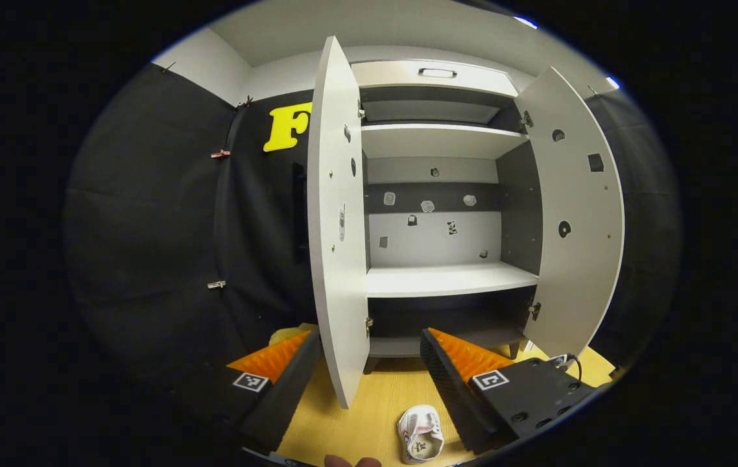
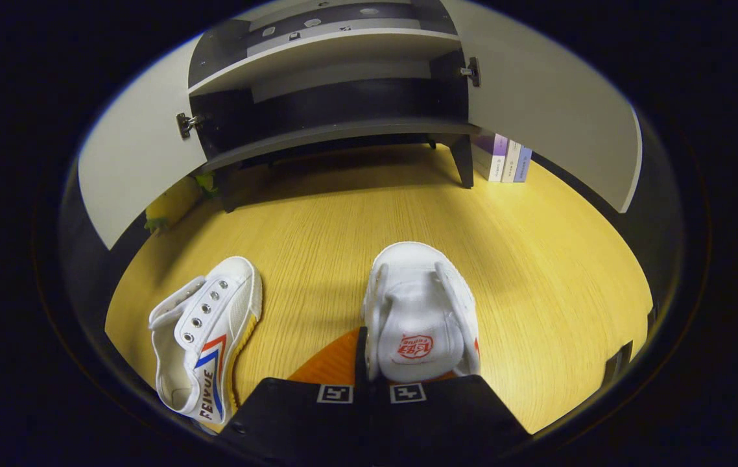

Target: Grab one shoe with the right hand and put it into the shoe cabinet, grab the other shoe with the left hand and put it into the shoe cabinet; then close the right door with the right hand and the left door with the left hand.

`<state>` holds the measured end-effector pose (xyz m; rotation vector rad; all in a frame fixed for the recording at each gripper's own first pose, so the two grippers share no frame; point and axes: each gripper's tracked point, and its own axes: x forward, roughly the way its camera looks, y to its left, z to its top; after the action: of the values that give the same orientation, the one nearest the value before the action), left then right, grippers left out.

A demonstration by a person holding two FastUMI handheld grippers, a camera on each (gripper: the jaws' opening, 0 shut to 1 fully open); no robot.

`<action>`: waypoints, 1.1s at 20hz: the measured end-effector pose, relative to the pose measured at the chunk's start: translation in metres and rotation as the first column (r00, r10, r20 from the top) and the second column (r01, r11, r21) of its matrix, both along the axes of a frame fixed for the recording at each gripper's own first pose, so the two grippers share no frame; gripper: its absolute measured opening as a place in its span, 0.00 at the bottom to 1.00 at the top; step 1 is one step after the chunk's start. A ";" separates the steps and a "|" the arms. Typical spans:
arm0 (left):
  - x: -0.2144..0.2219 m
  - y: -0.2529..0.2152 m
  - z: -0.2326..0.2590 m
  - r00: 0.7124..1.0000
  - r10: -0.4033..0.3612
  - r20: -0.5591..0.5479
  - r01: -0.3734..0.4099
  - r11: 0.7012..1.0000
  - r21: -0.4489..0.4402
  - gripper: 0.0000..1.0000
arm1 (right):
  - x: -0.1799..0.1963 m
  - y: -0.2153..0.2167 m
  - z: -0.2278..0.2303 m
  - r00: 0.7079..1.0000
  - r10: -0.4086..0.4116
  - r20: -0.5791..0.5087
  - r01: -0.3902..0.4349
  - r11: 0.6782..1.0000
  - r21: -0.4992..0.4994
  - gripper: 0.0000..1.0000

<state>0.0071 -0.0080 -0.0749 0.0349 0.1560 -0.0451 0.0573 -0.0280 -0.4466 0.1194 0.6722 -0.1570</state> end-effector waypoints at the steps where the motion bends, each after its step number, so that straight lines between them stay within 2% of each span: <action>1: 0.000 0.000 -0.001 1.000 0.001 0.000 -0.001 1.000 -0.004 0.98 | 0.000 -0.001 0.004 1.000 0.009 0.000 -0.009 1.000 0.012 0.05; 6: -0.001 0.000 0.003 1.000 -0.002 0.007 0.002 1.000 -0.022 0.98 | -0.004 -0.009 0.054 0.998 0.026 0.061 -0.029 0.999 0.045 0.05; 13: -0.001 -0.003 0.003 1.000 -0.009 0.016 0.010 0.999 -0.044 0.98 | 0.002 0.021 0.189 0.975 0.114 0.193 -0.121 0.992 0.026 0.05; 17: 0.001 -0.008 0.006 0.999 -0.023 0.029 0.024 0.999 -0.048 0.98 | 0.030 0.045 0.273 0.948 0.161 0.275 -0.166 0.986 -0.005 0.05; 22: 0.002 -0.014 0.010 0.998 -0.041 0.044 0.044 0.998 -0.055 0.98 | 0.098 0.058 0.361 0.917 0.180 0.357 -0.181 0.983 -0.030 0.05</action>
<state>0.0090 -0.0218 -0.0653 -0.0172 0.1113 -0.0912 0.1549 0.0301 -0.0852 0.0857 0.3153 0.0451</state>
